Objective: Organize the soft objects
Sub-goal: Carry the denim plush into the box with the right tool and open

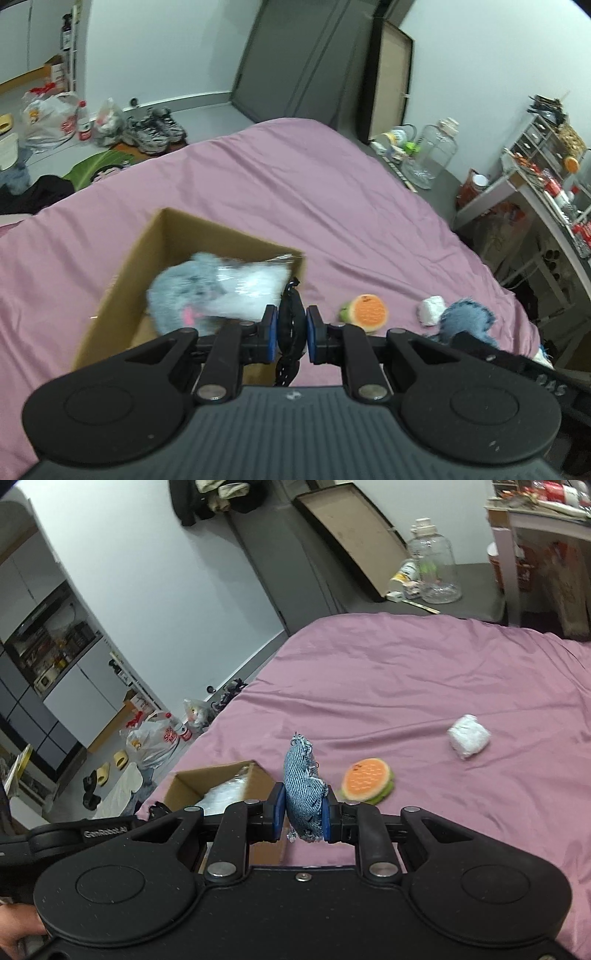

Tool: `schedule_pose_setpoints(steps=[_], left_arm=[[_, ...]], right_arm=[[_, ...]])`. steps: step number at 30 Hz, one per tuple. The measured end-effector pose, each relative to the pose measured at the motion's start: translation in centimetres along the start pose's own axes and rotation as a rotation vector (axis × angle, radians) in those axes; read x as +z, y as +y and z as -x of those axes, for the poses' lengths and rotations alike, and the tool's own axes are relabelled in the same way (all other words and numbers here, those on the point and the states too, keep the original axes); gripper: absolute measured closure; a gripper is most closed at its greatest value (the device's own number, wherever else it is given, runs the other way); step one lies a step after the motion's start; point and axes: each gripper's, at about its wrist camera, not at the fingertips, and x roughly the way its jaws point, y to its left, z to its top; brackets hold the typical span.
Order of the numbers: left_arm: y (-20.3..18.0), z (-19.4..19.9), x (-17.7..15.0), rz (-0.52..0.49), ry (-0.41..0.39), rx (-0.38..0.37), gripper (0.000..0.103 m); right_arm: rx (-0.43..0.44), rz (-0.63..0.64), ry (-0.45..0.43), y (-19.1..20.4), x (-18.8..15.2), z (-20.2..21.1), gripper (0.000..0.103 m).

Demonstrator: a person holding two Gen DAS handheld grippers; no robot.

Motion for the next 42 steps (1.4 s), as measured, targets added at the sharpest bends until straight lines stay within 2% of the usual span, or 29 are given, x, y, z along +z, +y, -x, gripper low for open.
schedule_pose_setpoints(steps=[2, 9, 14, 20, 24, 26, 28, 29, 42], left_arm=[[1.0, 0.1, 0.0, 0.008, 0.01, 0.013, 0.088], [4.1, 0.0, -0.2, 0.063, 0.041, -0.018, 0.088], [5.4, -1.0, -0.8, 0.096, 0.102, -0.044, 0.088], [6.1, -1.8, -1.2, 0.089, 0.14, -0.071, 0.088], [6.6, -2.4, -1.3, 0.106, 0.167, -0.07, 0.083], [7.1, -2.6, -1.2, 0.129, 0.184, -0.07, 0.074], [7.5, -2.4, -1.1, 0.147, 0.171, -0.073, 0.061], [7.7, -2.1, -0.9, 0.154, 0.156, -0.076, 0.06], [9.2, -1.4, 0.1, 0.21, 0.098, -0.085, 0.058]], right_arm=[[0.0, 0.014, 0.0, 1.1, -0.2, -0.2, 0.083], [-0.006, 0.043, -0.002, 4.1, -0.5, -1.2, 0.083], [-0.01, 0.056, -0.004, 5.8, -0.5, -2.1, 0.083], [-0.025, 0.075, 0.003, 7.2, -0.2, -3.5, 0.083], [-0.035, 0.096, 0.017, 8.2, 0.0, -4.7, 0.083], [-0.038, 0.107, 0.02, 8.7, 0.1, -5.3, 0.083], [-0.04, 0.118, 0.025, 9.1, 0.1, -6.0, 0.083], [-0.042, 0.126, 0.029, 9.4, 0.0, -6.2, 0.083], [-0.112, 0.206, 0.089, 10.5, -1.3, -10.2, 0.084]])
